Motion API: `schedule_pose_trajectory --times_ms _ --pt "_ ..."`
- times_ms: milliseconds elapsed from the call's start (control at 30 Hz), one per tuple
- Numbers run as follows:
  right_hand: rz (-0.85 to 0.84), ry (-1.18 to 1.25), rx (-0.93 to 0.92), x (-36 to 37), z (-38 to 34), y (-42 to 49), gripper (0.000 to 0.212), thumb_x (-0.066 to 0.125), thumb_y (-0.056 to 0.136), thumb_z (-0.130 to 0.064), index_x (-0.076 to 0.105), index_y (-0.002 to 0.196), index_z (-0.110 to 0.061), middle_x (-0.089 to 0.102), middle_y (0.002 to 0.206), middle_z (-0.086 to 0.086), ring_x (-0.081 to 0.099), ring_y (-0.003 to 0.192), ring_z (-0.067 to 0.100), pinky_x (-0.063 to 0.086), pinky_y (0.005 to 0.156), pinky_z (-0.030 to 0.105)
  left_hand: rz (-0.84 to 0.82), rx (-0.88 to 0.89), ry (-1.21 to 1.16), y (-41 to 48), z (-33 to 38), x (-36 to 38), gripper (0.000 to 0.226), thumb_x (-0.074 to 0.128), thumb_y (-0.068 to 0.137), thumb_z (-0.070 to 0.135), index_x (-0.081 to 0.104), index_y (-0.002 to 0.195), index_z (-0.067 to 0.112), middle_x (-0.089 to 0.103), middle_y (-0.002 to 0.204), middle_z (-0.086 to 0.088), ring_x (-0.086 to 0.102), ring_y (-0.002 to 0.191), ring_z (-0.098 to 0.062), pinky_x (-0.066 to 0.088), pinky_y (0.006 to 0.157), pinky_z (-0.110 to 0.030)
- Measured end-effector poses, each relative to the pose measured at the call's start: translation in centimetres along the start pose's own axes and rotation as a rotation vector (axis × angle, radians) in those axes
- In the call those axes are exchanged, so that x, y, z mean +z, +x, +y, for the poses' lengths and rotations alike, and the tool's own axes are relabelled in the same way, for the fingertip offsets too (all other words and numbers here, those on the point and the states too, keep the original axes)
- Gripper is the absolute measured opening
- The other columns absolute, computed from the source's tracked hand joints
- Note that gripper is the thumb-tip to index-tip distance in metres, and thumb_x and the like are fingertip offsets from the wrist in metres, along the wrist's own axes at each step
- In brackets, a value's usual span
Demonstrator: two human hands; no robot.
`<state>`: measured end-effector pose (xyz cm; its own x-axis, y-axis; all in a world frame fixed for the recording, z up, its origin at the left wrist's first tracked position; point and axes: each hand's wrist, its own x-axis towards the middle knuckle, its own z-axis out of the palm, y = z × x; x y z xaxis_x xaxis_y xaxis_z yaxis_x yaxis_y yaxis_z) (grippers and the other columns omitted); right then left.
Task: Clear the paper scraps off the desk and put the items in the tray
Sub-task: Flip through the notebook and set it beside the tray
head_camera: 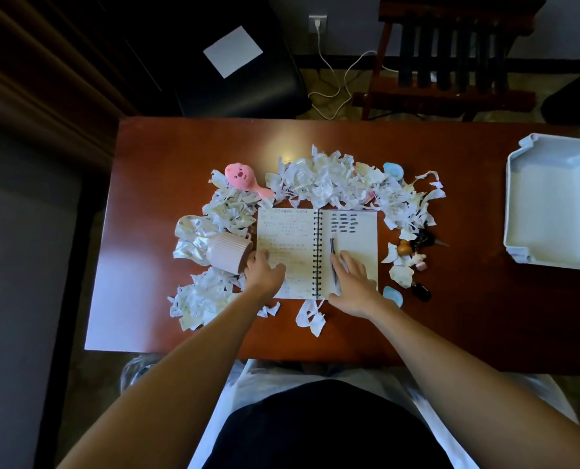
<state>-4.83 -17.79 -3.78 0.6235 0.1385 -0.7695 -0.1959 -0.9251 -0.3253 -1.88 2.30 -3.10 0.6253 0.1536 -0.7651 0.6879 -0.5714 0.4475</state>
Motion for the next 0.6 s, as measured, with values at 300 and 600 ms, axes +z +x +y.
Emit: schedule_pose_trajectory --times_ms 300,600 --pt "-0.021 -0.085 -0.01 0.2 0.8 -0.5 0.101 0.065 0.087 -0.034 -0.008 0.157 -0.027 -0.014 0.162 -0.004 -0.007 0.149 0.025 0.027 0.109 0.061 -0.008 -0.111 -0.163 0.8 -0.9 0.1 0.079 0.052 0.069 0.042 0.032 0.143 0.025 0.041 0.147 -0.001 0.041 0.131 -0.028 0.031 0.11 -0.058" --pt "-0.021 -0.021 -0.016 0.1 1.3 -0.5 0.103 0.066 0.086 -0.035 -0.008 0.156 -0.023 -0.008 0.162 -0.006 -0.002 0.148 0.025 0.03 0.108 0.061 0.025 -0.211 -0.383 0.3 0.0 -0.6 0.059 0.058 0.092 0.015 0.031 0.144 0.015 0.053 0.121 -0.003 0.054 0.107 -0.023 0.049 0.083 -0.036"
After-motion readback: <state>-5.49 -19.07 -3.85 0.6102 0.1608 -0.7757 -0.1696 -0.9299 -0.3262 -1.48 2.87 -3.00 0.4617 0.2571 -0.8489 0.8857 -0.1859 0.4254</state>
